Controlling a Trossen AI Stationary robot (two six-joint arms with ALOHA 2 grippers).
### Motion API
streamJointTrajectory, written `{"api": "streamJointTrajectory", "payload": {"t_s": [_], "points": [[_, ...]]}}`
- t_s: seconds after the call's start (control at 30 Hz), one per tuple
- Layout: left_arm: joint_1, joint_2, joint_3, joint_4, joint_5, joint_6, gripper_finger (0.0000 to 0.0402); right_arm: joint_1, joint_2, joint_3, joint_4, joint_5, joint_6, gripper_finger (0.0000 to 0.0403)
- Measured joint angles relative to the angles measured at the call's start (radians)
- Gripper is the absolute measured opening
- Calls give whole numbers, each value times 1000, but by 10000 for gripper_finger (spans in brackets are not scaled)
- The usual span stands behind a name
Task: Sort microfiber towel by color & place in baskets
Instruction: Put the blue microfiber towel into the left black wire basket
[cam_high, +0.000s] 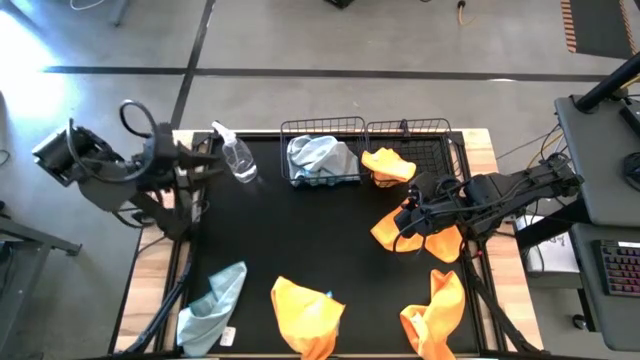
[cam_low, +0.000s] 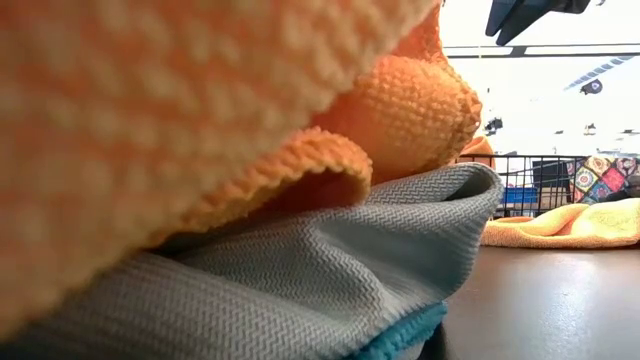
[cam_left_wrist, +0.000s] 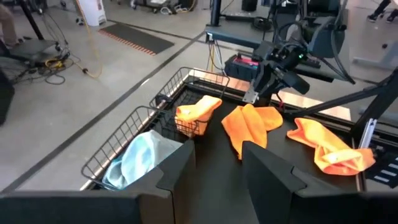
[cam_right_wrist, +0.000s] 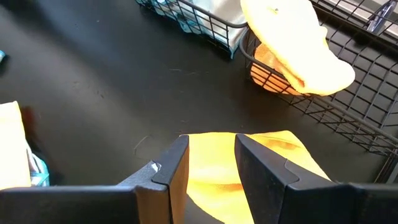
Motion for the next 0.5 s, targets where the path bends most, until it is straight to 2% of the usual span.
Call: {"api": "streamJointTrajectory", "payload": {"t_s": [0.1,0.2,0.4,0.5], "points": [[0,-46,-27,0,-1,56,119,0,0,-1,0,0,0,123],[0,-98,-59,0,49,126,119,0,0,-1,0,0,0,123],[0,-198,-122,17,262,298,119,0,0,-1,0,0,0,123],[0,-243,-166,61,445,381,119,0,0,-1,0,0,8,123]]}}
